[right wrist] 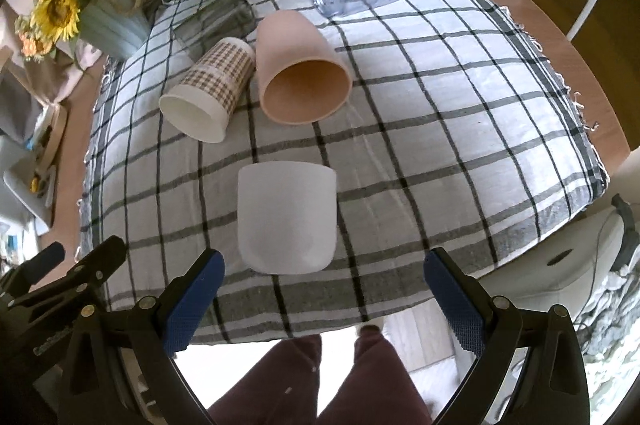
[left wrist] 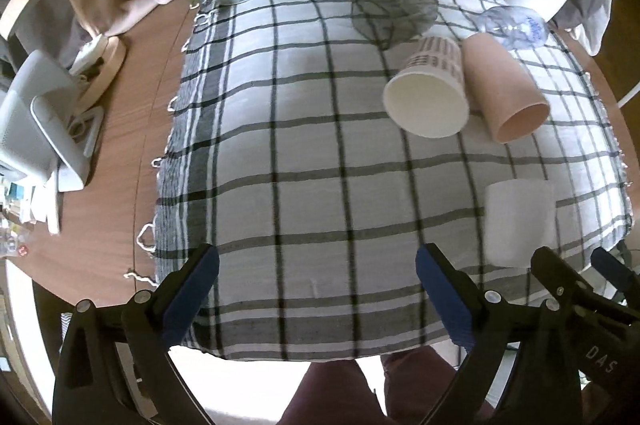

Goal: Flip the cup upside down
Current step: 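Move the right gripper to the white cup and close around it, then lift the white cup and rotate it rim-down with the right gripper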

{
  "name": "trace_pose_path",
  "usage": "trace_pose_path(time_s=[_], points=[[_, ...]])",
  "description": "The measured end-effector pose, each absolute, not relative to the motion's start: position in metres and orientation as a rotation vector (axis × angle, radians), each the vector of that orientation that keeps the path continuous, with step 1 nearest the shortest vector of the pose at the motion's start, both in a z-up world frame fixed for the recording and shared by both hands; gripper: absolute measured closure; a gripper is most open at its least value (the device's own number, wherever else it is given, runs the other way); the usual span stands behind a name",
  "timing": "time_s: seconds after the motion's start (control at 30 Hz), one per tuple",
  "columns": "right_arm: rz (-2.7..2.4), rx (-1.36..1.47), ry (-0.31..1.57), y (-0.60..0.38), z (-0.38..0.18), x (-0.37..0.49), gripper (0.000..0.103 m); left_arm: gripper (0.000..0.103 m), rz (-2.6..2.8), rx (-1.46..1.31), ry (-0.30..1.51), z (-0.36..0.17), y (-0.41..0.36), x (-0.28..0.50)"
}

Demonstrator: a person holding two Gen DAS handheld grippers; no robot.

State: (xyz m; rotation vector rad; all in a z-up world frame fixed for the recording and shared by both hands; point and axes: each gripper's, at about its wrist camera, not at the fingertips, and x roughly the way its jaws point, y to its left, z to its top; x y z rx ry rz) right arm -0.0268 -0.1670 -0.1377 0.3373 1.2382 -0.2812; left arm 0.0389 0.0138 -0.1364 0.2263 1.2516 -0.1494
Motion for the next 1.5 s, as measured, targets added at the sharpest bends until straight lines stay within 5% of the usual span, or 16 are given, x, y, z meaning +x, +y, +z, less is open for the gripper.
trace_pose_path(time_s=[0.67,0.97,1.5], points=[[-0.232,0.326,1.288,-0.152,-0.178,-0.013,0.016,0.002,-0.134,0.25,1.315,-0.173,0.018,0.042],[-0.202,0.323,1.269,-0.149,-0.178,-0.012,0.037,0.002,-0.154,0.28,1.299,-0.171,0.01,0.042],[-0.205,0.346,1.268,-0.162,-0.158,-0.018,0.038,0.002,-0.197,0.246,1.258,-0.157,0.0,0.043]])
